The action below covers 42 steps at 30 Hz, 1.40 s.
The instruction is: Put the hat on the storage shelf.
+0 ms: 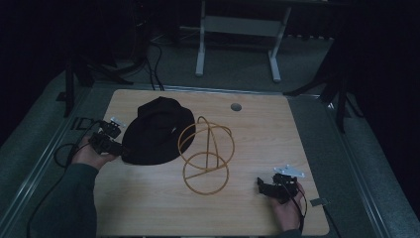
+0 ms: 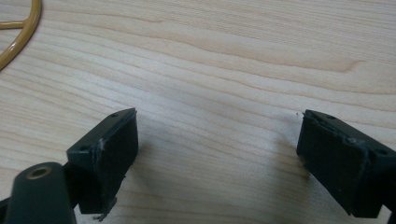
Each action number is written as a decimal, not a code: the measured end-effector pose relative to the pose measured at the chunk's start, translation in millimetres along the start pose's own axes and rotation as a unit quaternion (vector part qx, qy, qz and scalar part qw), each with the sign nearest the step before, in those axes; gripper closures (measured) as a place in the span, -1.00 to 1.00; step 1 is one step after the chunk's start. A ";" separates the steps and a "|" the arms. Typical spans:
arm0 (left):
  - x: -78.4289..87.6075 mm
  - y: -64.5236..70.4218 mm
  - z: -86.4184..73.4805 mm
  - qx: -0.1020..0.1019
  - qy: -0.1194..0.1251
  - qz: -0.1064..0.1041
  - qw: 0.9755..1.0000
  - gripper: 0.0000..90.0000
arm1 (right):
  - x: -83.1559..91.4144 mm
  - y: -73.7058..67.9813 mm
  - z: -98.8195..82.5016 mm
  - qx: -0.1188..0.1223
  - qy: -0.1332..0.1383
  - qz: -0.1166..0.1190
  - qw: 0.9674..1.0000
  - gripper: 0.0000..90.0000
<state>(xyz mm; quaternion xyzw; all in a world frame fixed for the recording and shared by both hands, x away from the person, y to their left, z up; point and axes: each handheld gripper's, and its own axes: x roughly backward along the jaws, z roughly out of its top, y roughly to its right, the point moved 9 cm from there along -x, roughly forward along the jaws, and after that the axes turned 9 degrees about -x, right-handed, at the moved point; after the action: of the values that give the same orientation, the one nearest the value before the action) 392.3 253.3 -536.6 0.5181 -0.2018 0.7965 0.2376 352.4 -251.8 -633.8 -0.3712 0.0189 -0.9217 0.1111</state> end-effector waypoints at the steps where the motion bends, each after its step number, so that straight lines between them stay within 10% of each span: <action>1: 0.5 0.0 1.4 0.000 -0.001 -0.001 1.000 0.19 | 0.0 0.0 0.0 0.000 0.000 0.000 1.000 -0.72; 42: 4.7 -20.2 42.1 0.003 -0.038 -0.004 0.999 0.15 | -0.1 -0.4 0.0 0.003 0.000 0.002 1.000 -0.72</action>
<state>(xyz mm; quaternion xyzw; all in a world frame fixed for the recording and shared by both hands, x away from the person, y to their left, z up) 433.2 246.5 -514.7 0.5497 -0.2058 0.7758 0.2316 352.3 -251.3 -633.8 -0.3710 0.0170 -0.9214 0.1140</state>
